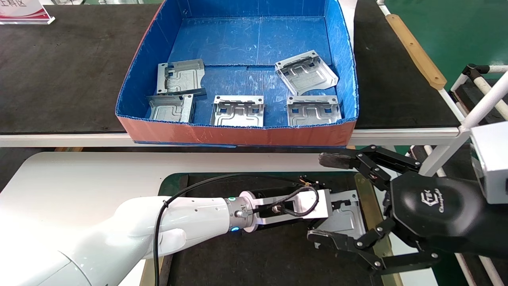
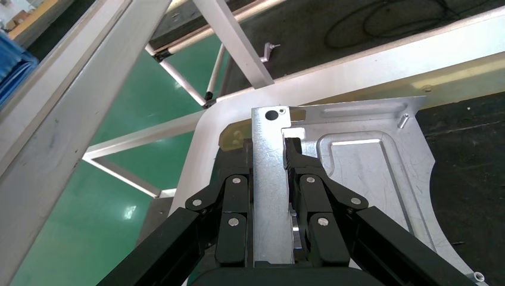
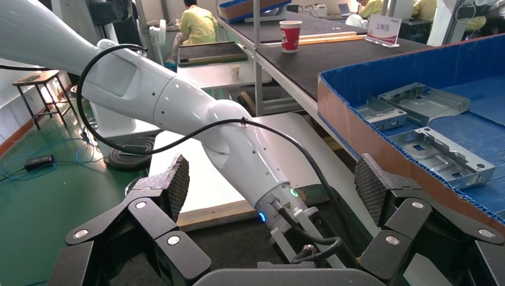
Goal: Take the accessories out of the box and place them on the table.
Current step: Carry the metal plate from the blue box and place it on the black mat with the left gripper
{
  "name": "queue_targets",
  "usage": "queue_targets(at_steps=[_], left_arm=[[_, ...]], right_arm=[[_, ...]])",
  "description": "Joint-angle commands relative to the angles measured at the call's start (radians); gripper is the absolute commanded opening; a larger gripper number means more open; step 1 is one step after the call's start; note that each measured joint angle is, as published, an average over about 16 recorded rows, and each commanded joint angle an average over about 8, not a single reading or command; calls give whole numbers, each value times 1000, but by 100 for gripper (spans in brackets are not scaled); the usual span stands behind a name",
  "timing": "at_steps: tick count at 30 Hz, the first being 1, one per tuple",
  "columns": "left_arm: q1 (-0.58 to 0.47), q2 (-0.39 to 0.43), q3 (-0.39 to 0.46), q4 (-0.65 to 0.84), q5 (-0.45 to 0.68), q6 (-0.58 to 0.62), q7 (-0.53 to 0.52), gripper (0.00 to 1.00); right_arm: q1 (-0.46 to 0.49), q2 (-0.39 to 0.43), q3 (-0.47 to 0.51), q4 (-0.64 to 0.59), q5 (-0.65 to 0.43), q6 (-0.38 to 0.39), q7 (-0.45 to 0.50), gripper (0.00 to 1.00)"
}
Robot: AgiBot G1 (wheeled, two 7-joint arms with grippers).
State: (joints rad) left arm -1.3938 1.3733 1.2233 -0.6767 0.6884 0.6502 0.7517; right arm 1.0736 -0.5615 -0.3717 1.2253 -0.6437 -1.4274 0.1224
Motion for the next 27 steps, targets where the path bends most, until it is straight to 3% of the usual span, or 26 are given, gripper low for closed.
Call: queue_targets(at_steps=[1, 10, 11, 17, 19, 27], left_arm=[[-4, -1, 19, -4, -18, -6, 8, 0], [-20, -2, 79, 3, -74, -25, 36, 3], [-22, -2, 83, 4, -79, -26, 37, 8], [-27, -2, 104, 4, -106, -31, 35, 81], [-28, -2, 107, 4, -111, -32, 34, 99], [-28, -2, 102, 4, -106, -31, 35, 100]], right_arm=[[0, 0, 0, 0, 0, 0, 0, 100], [0, 0, 0, 0, 0, 0, 0, 100], [0, 0, 0, 0, 0, 0, 0, 100], [0, 0, 0, 0, 0, 0, 0, 100], [0, 0, 0, 0, 0, 0, 0, 100], [0, 0, 0, 0, 0, 0, 0, 100]])
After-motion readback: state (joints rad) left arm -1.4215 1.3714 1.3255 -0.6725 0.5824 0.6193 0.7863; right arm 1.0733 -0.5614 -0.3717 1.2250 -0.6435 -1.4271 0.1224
